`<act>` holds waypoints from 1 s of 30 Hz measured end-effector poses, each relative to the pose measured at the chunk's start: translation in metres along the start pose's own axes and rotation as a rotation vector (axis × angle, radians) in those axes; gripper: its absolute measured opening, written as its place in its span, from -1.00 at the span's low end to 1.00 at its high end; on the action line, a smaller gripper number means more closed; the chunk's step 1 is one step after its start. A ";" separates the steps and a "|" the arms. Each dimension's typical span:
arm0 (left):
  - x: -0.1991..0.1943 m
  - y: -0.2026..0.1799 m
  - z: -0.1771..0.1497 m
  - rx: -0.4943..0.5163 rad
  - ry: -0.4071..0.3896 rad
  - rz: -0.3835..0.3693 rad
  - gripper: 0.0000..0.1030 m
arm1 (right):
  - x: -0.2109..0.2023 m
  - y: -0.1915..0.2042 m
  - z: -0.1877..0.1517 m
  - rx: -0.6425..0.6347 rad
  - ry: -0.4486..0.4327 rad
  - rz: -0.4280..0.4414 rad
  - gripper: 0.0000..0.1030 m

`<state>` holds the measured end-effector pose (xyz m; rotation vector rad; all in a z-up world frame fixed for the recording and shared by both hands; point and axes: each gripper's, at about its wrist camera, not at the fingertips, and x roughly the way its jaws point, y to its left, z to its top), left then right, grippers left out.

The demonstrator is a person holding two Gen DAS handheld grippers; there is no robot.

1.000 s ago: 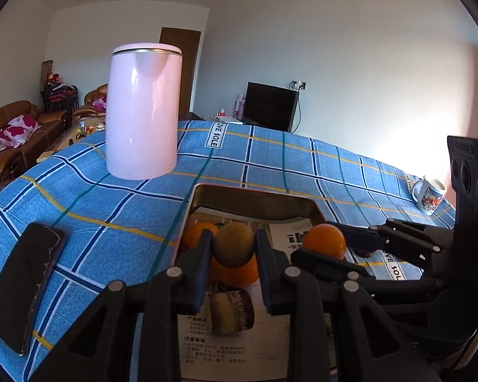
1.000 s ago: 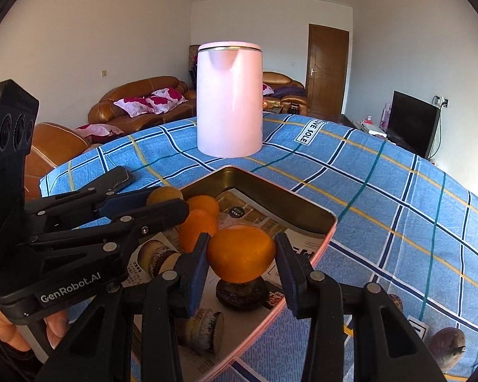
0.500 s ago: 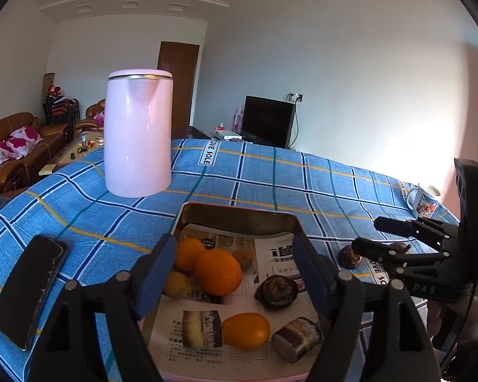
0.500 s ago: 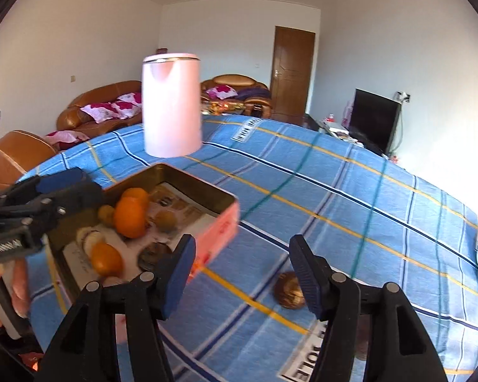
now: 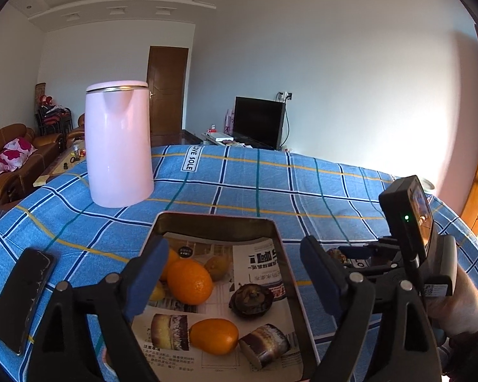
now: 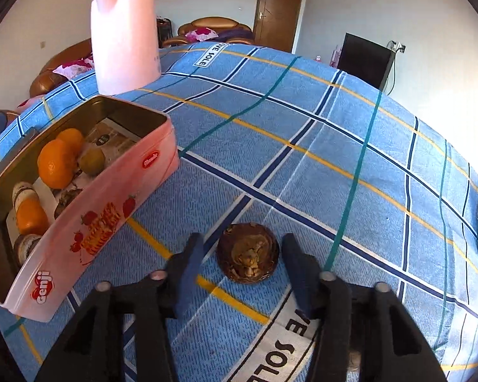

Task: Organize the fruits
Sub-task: 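Grasp the purple round fruit with the left tool while the right tool grasps the brown mangosteen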

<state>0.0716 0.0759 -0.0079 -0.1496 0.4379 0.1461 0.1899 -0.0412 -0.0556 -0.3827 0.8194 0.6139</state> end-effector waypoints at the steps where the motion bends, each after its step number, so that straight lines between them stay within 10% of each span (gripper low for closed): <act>1: 0.001 -0.004 0.001 0.008 0.000 -0.002 0.69 | -0.002 0.000 -0.001 -0.003 -0.009 0.009 -0.24; 13: 0.022 -0.094 0.015 0.108 0.043 -0.152 0.69 | -0.113 -0.056 -0.042 0.154 -0.345 -0.144 -0.24; 30: 0.113 -0.200 -0.023 0.233 0.341 -0.279 0.61 | -0.105 -0.150 -0.087 0.385 -0.303 -0.172 -0.24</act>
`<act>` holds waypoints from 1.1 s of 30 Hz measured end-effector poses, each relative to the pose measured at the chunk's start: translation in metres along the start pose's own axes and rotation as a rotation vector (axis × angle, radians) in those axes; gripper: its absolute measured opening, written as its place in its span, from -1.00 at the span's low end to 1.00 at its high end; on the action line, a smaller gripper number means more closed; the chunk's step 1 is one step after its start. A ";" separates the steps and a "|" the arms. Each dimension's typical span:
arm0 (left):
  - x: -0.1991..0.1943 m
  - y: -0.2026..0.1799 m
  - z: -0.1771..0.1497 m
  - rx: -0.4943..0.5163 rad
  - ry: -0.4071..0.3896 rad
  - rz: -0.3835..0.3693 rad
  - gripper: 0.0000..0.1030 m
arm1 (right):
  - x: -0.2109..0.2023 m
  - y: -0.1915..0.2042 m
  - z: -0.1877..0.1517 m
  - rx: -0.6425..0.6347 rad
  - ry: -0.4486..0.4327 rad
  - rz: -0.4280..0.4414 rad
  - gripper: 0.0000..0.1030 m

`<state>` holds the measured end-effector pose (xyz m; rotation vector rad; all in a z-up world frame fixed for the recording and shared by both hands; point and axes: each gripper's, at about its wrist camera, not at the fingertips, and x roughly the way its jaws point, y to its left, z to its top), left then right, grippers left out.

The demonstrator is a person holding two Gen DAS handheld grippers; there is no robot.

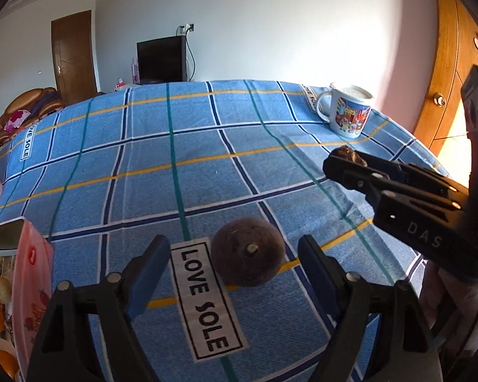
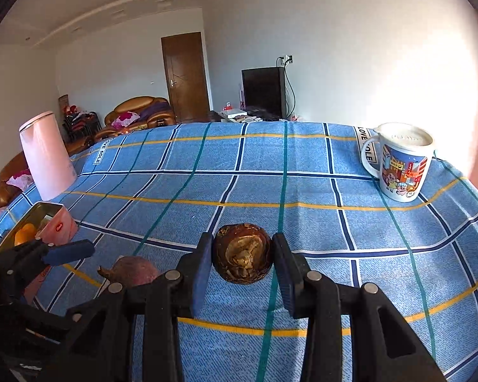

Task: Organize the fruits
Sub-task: 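Grasp the purple round fruit with the left tool while the right tool grasps the brown mangosteen, then lift the purple fruit and mangosteen and carry both over the tin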

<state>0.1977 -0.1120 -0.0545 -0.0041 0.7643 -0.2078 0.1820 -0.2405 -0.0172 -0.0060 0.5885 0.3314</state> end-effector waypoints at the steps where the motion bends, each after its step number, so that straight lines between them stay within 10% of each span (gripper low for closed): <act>1: 0.005 0.000 0.001 -0.001 0.018 -0.006 0.61 | 0.000 0.000 0.000 0.000 0.001 0.005 -0.24; 6: 0.025 -0.002 0.003 -0.013 0.118 -0.072 0.06 | 0.008 0.001 0.000 -0.013 0.030 0.033 -0.23; 33: -0.024 0.003 0.001 -0.026 -0.134 0.000 0.05 | -0.025 0.013 -0.005 -0.082 -0.147 0.095 -0.23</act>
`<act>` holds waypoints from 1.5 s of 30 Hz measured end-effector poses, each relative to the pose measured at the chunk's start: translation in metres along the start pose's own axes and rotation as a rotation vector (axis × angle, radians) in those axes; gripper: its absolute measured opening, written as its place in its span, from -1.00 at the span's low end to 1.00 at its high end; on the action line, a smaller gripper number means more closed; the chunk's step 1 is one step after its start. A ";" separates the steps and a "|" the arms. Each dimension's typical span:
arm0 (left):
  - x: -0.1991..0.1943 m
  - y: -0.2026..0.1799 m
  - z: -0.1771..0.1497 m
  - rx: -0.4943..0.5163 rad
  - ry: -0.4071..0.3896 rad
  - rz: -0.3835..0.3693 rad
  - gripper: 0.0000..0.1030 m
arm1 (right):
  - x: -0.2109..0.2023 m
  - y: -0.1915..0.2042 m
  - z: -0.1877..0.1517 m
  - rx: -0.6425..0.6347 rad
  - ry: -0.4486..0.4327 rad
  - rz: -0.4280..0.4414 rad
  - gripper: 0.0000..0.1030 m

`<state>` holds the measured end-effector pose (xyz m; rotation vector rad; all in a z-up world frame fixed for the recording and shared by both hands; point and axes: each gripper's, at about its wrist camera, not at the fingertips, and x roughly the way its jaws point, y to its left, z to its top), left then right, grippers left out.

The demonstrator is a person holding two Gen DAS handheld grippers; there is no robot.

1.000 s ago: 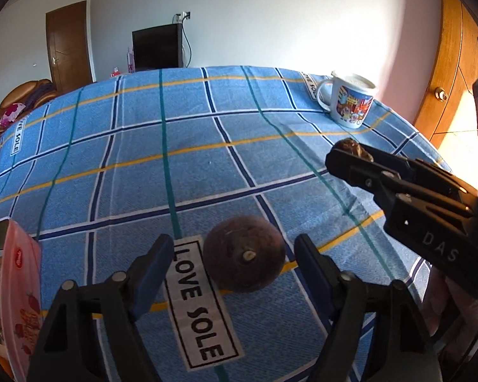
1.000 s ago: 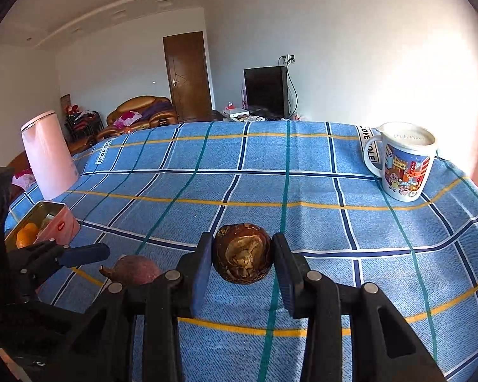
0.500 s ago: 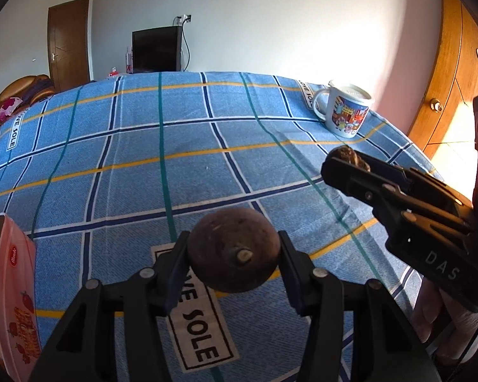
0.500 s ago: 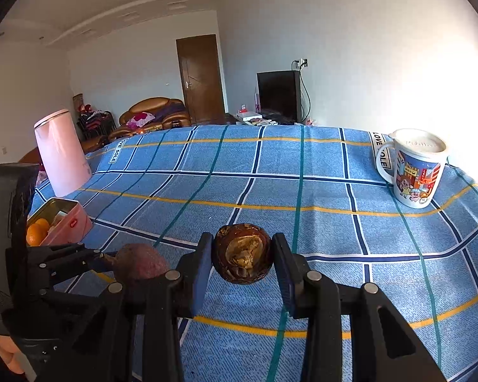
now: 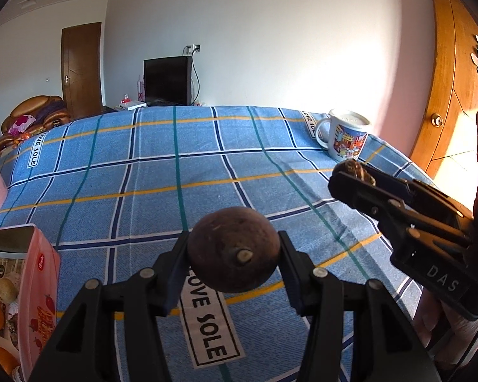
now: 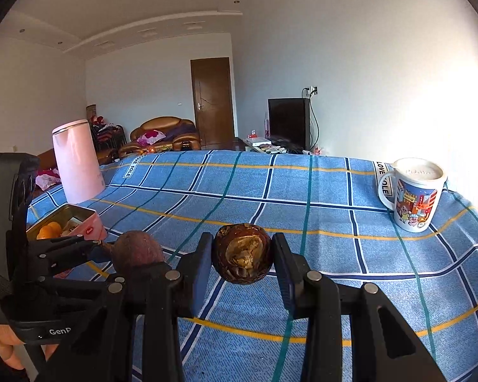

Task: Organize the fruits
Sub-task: 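Lift the purple fruit and mangosteen and carry both over the tin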

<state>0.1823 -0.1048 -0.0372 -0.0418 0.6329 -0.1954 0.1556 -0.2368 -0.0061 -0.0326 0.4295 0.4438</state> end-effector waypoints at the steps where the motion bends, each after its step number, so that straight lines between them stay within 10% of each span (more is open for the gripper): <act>1: -0.001 -0.001 0.000 0.004 -0.007 0.005 0.05 | 0.000 0.000 0.000 -0.003 -0.005 0.001 -0.23; 45: -0.056 0.008 -0.015 0.065 -0.183 0.090 0.05 | -0.018 0.023 0.001 0.010 -0.099 0.088 -0.23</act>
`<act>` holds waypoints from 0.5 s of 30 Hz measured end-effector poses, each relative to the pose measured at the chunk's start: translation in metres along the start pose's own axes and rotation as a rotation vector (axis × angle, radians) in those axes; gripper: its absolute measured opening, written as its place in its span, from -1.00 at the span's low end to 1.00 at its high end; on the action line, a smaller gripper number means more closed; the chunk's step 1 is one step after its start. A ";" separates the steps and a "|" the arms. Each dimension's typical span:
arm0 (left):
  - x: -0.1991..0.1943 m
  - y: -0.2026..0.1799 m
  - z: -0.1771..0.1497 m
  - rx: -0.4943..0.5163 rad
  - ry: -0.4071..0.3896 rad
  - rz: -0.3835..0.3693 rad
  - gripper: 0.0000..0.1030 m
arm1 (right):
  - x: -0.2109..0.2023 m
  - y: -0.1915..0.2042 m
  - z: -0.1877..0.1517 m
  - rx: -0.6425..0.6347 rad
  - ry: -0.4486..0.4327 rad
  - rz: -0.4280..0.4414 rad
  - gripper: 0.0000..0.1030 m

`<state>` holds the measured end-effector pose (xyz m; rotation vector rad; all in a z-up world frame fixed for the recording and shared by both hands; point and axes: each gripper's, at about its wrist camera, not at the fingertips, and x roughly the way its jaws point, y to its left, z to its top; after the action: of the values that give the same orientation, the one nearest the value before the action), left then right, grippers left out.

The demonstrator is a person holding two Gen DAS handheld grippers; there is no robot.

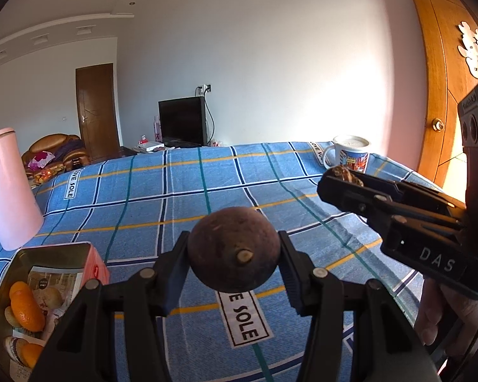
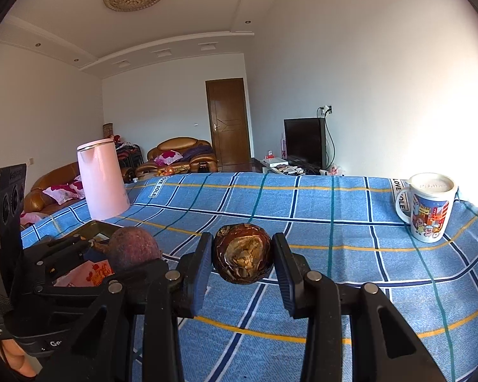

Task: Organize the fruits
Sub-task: 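Lift the purple fruit and mangosteen and carry both over the tin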

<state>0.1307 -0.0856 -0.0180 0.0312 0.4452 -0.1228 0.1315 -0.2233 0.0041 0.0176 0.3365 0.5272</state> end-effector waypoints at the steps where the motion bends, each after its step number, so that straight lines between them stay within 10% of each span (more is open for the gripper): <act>1: -0.002 0.004 -0.001 -0.003 0.000 0.002 0.05 | 0.001 0.003 0.002 0.000 0.002 0.008 -0.23; 15: -0.036 0.074 -0.006 -0.104 -0.025 0.101 0.05 | 0.029 0.072 0.027 -0.081 0.033 0.127 -0.23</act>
<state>0.1054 -0.0080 -0.0078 -0.0502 0.4240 -0.0002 0.1285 -0.1446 0.0284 -0.0486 0.3475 0.6673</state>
